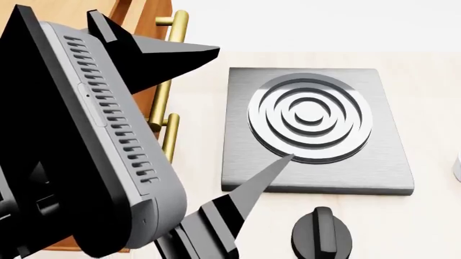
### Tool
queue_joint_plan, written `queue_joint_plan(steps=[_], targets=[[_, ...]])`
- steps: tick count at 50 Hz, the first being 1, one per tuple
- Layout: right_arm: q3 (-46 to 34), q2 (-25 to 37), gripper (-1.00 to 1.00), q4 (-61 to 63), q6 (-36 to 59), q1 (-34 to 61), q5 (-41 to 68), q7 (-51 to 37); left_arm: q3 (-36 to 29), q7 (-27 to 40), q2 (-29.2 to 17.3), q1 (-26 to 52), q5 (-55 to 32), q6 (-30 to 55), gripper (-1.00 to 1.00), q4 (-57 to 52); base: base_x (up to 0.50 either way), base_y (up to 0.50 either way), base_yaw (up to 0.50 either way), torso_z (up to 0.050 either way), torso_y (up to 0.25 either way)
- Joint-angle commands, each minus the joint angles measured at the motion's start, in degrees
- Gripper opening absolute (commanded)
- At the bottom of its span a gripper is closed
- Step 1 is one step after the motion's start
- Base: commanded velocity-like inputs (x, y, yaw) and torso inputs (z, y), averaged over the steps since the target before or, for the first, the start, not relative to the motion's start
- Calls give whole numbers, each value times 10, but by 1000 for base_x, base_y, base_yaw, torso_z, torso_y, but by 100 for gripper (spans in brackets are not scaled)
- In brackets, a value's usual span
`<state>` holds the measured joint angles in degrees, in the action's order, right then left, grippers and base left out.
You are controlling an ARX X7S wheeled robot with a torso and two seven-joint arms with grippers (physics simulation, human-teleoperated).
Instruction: Pick the akita bowl on the wooden cabinet and place it on the plate.
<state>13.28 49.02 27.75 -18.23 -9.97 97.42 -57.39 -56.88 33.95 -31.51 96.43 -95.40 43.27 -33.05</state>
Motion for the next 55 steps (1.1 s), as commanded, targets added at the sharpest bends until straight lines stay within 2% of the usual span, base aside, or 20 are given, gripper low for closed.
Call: queue_joint_plan(steps=[1, 55], targets=[[-6, -13, -100, -25, 5, 9, 16, 7, 0, 0, 0, 0, 0, 0, 100, 0, 0, 0, 0, 0, 0], [-25, -59, -100, -132, 10, 10, 27, 54, -2, -4, -4, -9, 7, -3, 100, 2, 0, 0, 0, 0, 0]])
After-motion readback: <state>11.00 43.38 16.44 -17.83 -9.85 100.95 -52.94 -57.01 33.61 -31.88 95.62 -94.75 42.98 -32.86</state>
